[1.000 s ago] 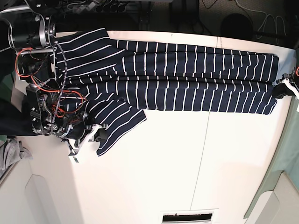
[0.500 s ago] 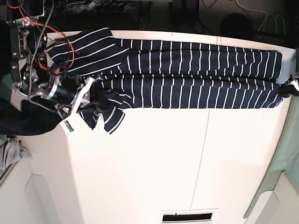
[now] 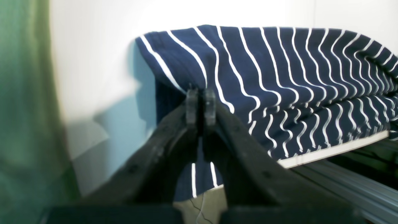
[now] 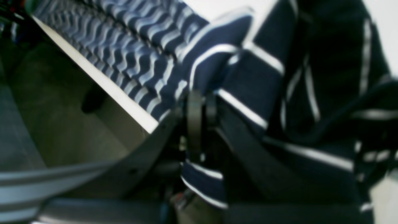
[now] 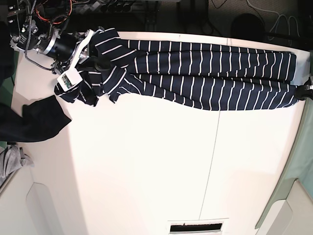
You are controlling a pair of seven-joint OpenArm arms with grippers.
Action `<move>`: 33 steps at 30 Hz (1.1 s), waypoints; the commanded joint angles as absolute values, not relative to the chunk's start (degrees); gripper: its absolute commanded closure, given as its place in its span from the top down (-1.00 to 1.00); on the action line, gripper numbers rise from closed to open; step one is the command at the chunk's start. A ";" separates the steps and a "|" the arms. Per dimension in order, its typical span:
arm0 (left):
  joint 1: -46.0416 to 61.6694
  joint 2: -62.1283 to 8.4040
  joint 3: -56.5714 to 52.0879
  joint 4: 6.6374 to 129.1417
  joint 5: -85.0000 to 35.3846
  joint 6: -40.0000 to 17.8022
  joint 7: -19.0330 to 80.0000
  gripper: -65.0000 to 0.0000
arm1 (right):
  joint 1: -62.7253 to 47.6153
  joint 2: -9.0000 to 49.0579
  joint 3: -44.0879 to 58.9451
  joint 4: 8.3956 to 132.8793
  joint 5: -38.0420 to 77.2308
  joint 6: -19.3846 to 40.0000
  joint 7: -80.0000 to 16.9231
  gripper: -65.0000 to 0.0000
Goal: Layout the t-shirt on the table in an organized manner, then fold the t-shirt properly
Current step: 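Lift the folded shirt end with the right gripper and pull it inward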
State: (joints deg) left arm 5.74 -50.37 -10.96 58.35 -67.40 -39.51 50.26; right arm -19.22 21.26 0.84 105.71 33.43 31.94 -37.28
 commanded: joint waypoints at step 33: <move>13.32 -41.89 -28.40 55.79 -65.23 -40.00 45.15 -0.02 | -16.75 15.84 1.15 100.68 33.43 31.31 -33.63 -0.31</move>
State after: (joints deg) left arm 13.63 -40.16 -27.83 55.07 -64.25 -39.48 46.02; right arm -16.99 15.51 0.86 99.83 32.58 31.09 -34.68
